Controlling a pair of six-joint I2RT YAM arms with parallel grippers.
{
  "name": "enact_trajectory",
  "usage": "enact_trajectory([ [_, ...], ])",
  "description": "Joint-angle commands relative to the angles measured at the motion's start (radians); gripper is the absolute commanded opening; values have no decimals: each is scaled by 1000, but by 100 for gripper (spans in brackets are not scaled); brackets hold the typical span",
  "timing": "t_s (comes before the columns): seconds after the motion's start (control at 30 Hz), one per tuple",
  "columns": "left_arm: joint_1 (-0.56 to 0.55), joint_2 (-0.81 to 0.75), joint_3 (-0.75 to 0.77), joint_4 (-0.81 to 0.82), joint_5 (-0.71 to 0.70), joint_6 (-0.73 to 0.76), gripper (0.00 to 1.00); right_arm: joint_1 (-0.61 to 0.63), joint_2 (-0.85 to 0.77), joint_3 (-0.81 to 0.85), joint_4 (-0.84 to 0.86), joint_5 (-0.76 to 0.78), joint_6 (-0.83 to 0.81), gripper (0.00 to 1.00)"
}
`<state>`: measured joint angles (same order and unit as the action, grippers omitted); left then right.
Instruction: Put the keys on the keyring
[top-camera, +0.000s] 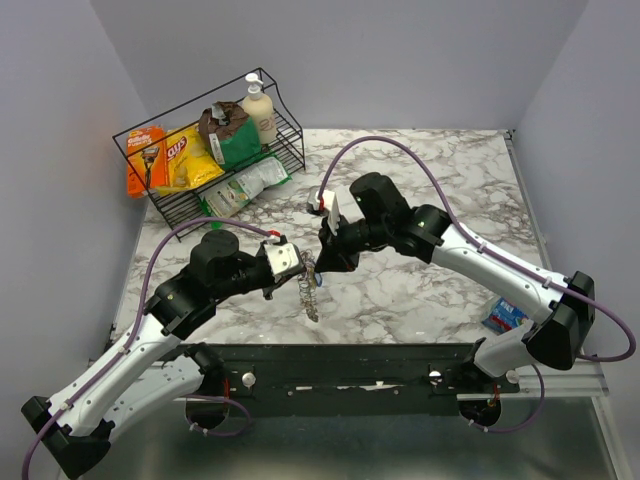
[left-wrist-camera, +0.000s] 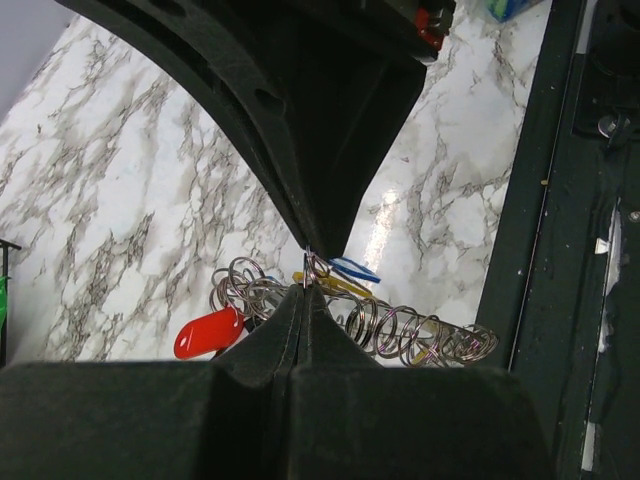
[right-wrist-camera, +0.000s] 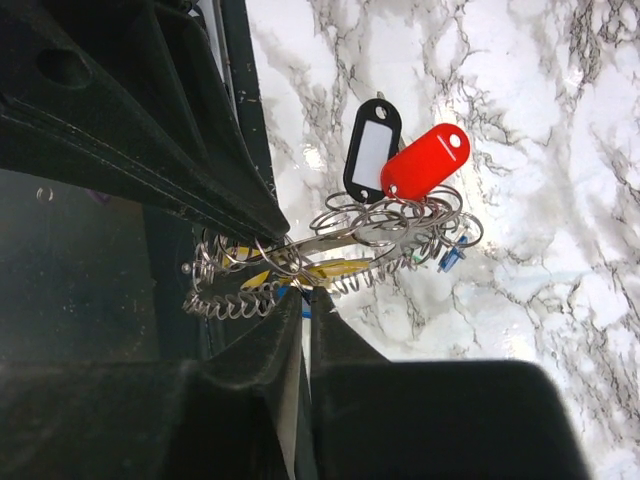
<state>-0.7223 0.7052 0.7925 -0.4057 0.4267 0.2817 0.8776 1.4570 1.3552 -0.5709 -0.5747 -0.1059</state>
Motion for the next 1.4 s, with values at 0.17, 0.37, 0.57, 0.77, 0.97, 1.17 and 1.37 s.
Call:
enact_trajectory([
  [0.17, -6, -18, -6, 62, 46, -7, 0, 4, -56, -14, 25, 45, -18, 39],
  [0.37, -6, -19, -7, 70, 53, -9, 0, 4, -155, -77, 81, 61, -60, 64],
  [0.57, -5, -38, -16, 103, 89, -16, 0, 4, -322, -255, 281, -28, -107, 82],
  [0.77, -6, -64, -35, 166, 142, -42, 0, 4, -420, -357, 465, -86, -78, 80],
  [0.97, -6, -85, -62, 261, 217, -79, 0, 3, -393, -338, 522, -220, -49, 70],
  [1.17, -6, -104, -75, 318, 242, -101, 0, 3, -356, -329, 554, -252, -28, 64],
  [1.37, -6, -96, -75, 343, 265, -115, 0, 4, -323, -324, 563, -267, 0, 53],
])
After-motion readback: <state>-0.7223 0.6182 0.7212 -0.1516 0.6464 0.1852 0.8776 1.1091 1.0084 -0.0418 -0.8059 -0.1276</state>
